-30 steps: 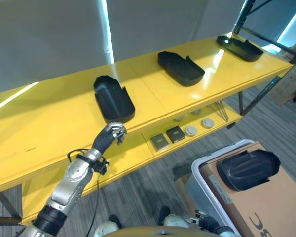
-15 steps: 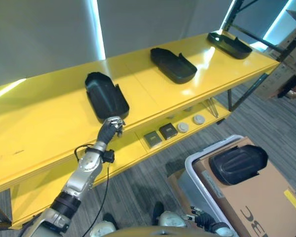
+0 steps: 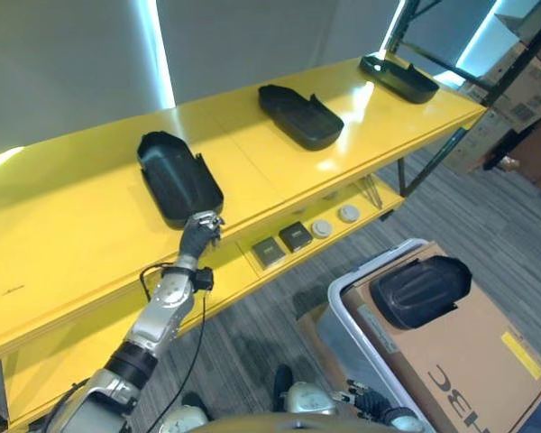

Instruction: Move parts from the plastic box to the shelf.

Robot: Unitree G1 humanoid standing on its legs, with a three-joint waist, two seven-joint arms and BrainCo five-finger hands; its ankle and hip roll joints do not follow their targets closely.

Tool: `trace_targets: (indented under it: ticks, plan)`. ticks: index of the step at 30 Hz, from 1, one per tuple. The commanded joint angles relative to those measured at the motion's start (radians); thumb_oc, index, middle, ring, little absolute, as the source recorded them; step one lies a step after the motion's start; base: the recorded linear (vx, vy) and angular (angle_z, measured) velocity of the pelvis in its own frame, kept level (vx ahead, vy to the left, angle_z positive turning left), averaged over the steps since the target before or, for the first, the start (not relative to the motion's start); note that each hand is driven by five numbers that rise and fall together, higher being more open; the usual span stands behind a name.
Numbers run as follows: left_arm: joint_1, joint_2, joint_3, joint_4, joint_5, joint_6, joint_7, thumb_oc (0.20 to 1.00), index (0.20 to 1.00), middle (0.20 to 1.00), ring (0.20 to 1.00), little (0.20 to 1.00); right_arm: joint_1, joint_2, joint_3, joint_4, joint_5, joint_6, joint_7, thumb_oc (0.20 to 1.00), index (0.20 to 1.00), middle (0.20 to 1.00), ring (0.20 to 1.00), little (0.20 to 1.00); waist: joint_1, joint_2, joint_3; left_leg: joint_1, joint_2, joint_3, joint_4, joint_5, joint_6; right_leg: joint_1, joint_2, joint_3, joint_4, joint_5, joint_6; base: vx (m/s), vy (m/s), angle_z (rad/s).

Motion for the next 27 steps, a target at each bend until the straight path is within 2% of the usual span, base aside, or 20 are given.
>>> trace_targets:
  ticks: [1,5,11,17,27]
  plan:
    - [-0.087,-0.017,-0.005,0.0,0.045,-0.03,0.035,0.2,0.2,0.2,0.2,0.2,0.023,0.023,0.015,0.057,0.05,0.035,-0.046,1.0,1.0,1.0,1.0,1.0,0.008,0.021,0.006,0.012,0.138,0.0,0.051,-0.027,-0.043,0.023,-0.102,0.014,0.029,-0.023,0.114,0.0,0.0,0.0]
    - [-0.093,-0.019,0.0,0.022,0.038,-0.037,0.043,0.2,0.2,0.2,0.2,0.2,0.028,0.028,-0.001,0.073,0.005,0.028,-0.052,1.0,1.0,1.0,1.0,1.0,-0.004,0.026,0.002,0.019,0.137,0.01,0.049,-0.028,-0.043,0.023,-0.1,0.024,0.029,-0.026,0.112,0.03,0.013,-0.05]
    - [-0.099,-0.018,-0.006,0.027,0.038,-0.035,0.037,0.2,0.2,0.2,0.2,0.2,0.024,0.022,-0.008,0.089,-0.002,0.043,-0.071,1.0,1.0,1.0,1.0,1.0,-0.007,0.026,0.0,0.019,0.137,0.013,0.053,-0.031,-0.042,0.022,-0.099,0.029,0.031,-0.028,0.111,0.02,-0.005,-0.08]
    - [-0.109,-0.018,-0.013,0.021,0.044,-0.028,0.047,0.2,0.2,0.2,0.2,0.2,0.018,0.02,-0.01,0.13,-0.031,0.027,-0.071,1.0,1.0,1.0,1.0,1.0,-0.006,0.027,0.001,0.02,0.137,0.012,0.053,-0.033,-0.042,0.023,-0.098,0.031,0.03,-0.029,0.111,0.0,0.0,0.0]
    - [-0.128,-0.014,0.013,0.068,0.073,-0.044,0.113,0.2,0.2,0.2,0.2,0.2,0.026,0.012,0.007,0.118,-0.063,0.025,-0.062,1.0,1.0,1.0,1.0,1.0,-0.015,0.026,-0.003,0.021,0.14,0.015,0.056,-0.031,-0.045,0.021,-0.098,0.037,0.032,-0.033,0.11,0.0,0.0,0.0]
